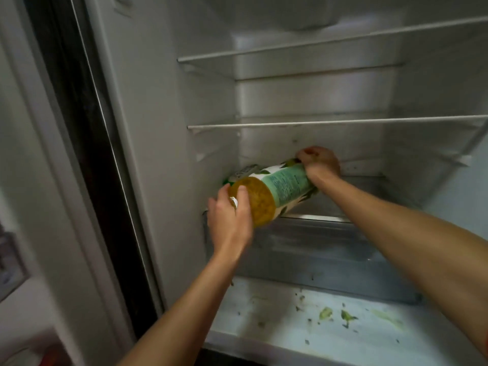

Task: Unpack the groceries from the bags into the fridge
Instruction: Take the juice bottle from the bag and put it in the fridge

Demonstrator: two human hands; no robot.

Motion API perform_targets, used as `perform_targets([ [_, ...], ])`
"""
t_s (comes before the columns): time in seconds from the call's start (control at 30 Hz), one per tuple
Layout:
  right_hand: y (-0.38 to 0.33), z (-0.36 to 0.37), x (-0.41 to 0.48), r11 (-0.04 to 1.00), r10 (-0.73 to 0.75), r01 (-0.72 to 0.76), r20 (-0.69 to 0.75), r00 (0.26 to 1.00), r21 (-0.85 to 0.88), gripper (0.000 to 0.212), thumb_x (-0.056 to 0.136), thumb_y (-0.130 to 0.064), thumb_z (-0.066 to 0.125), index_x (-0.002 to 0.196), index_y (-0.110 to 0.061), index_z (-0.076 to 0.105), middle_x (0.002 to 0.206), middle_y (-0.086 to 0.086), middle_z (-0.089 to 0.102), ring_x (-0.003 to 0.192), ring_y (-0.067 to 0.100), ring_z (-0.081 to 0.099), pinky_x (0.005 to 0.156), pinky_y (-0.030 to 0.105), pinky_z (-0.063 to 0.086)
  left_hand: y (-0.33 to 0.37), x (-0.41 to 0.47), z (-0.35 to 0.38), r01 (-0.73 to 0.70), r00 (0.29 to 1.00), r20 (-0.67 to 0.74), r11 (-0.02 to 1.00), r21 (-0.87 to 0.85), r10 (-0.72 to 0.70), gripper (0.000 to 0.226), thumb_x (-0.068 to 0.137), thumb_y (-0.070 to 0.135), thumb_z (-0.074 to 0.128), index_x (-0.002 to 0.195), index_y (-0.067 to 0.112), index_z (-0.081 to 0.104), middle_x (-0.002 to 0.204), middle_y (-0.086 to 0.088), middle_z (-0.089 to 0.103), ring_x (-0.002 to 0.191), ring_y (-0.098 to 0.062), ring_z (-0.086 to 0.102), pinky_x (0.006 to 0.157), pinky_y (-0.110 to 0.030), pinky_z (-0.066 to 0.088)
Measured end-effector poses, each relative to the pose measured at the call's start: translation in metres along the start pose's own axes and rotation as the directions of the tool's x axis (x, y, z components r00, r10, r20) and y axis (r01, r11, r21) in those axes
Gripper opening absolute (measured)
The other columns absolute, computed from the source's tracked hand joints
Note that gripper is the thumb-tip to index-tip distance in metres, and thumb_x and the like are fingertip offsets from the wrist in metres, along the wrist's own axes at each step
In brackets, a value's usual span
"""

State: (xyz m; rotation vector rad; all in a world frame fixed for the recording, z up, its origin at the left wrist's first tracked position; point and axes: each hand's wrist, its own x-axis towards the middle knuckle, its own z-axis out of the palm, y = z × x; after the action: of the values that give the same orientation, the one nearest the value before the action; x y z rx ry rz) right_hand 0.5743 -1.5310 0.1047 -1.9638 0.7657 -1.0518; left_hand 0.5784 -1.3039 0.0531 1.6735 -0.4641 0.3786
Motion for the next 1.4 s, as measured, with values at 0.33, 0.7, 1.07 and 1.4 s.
perform_targets([
  [0.33, -0.023, 0.028, 0.018, 0.905, 0.029, 0.043, 0.162, 0.986, -0.423, 0.070, 0.092, -0.067, 0.028, 0.136, -0.017, 0.048, 0.138, 0.020, 0.044, 0.123, 0.040, 0.046, 0.098, 0.042, 0.038, -0.019, 0.031, 0.004, -0.207, 0.978, 0.070, 0.967, 0.147, 0.198, 0.063, 0.081, 0.069, 0.032, 0.100, 0.015, 0.060, 0.094, -0.008, 0.061, 0.088, -0.027, 0.059, 0.078, -0.046, 0.050],
  [0.7, 0.012, 0.036, 0.009, 0.944, 0.105, -0.219, 0.403, 0.909, 0.246, 0.049, 0.097, -0.040, 0.052, 0.143, -0.028, 0.042, 0.128, 0.006, 0.058, 0.097, 0.027, 0.064, 0.059, 0.032, 0.055, -0.022, 0.055, 0.072, -0.165, 0.946, 0.287, 0.986, 0.030, 0.150, 0.054, 0.102, 0.046, 0.022, 0.134, 0.015, 0.051, 0.133, -0.013, 0.052, 0.123, -0.025, 0.047, 0.098, -0.024, 0.032],
  [1.07, 0.040, 0.040, 0.062, 0.933, 0.075, -0.216, 0.430, 0.900, 0.289, 0.038, 0.100, -0.029, 0.047, 0.136, -0.018, 0.053, 0.120, 0.011, 0.064, 0.097, 0.025, 0.065, 0.077, 0.037, 0.055, -0.031, 0.076, 0.124, -0.244, 0.912, 0.384, 0.943, 0.227, 0.144, 0.056, 0.099, 0.052, 0.018, 0.149, 0.026, 0.025, 0.144, -0.018, 0.032, 0.131, -0.038, 0.037, 0.105, -0.052, 0.036],
  [1.4, 0.031, -0.009, -0.005, 0.987, -0.071, 0.077, 0.050, 0.996, -0.142, 0.019, 0.091, -0.032, 0.063, 0.102, -0.021, 0.073, 0.104, 0.003, 0.072, 0.093, 0.021, 0.065, 0.081, 0.031, 0.051, -0.024, 0.062, 0.091, -0.328, 0.901, 0.397, 0.875, 0.355, 0.177, 0.057, 0.099, 0.053, 0.027, 0.145, 0.020, 0.034, 0.139, -0.017, 0.043, 0.125, -0.036, 0.043, 0.097, -0.050, 0.042],
])
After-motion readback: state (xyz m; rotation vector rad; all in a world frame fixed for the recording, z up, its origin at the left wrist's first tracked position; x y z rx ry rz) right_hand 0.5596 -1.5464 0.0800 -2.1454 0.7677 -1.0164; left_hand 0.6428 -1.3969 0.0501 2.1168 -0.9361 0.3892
